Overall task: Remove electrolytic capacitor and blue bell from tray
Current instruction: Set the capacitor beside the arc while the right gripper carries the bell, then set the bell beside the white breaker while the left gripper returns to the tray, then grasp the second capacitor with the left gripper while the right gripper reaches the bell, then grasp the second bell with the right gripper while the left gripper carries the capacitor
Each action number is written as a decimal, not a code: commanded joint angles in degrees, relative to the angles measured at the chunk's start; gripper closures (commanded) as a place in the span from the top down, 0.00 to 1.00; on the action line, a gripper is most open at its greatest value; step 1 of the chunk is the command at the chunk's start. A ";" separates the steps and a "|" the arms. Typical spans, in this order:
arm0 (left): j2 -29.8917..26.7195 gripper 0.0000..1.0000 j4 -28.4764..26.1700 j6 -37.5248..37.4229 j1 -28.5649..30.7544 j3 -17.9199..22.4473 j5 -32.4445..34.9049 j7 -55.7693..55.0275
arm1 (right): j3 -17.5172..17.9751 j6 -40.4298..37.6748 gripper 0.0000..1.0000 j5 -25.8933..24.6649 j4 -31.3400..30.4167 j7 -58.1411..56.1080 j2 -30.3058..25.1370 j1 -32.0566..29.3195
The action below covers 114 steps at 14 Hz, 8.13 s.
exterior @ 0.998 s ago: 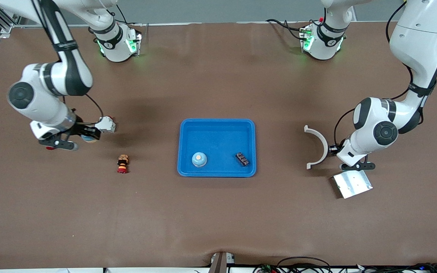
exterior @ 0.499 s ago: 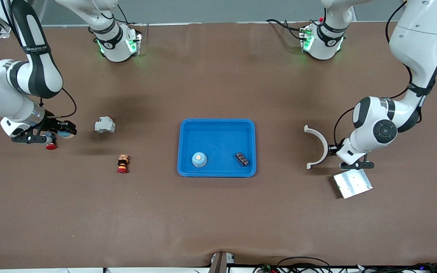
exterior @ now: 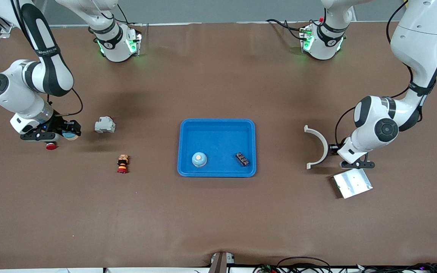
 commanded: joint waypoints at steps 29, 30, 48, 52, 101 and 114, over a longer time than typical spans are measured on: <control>-12.06 1.00 1.35 -13.54 0.77 -5.96 -4.04 -4.62 | 0.59 14.42 0.00 -10.69 -5.06 -3.90 11.17 -9.29; -12.33 1.00 2.76 -15.83 0.77 -6.92 -5.01 -6.20 | 0.67 14.42 0.00 -10.69 -5.06 -3.82 11.26 -9.29; 5.06 1.00 32.03 -21.65 -14.42 -15.64 -10.91 -64.64 | 1.11 -4.79 1.00 -10.25 3.01 -3.47 3.90 -4.73; 9.64 1.00 35.47 -17.36 -17.50 -15.46 -10.91 -69.93 | 1.11 -21.58 1.00 -10.25 11.00 4.59 -0.06 1.68; 22.57 0.02 36.53 -4.25 -33.15 -2.45 -10.91 -80.66 | 1.02 -8.35 1.00 -2.16 46.88 97.61 34.38 44.85; 12.90 0.00 36.61 -23.83 -28.76 -3.07 -10.73 -64.43 | 0.50 -3.78 1.00 -2.34 46.97 99.19 37.89 46.79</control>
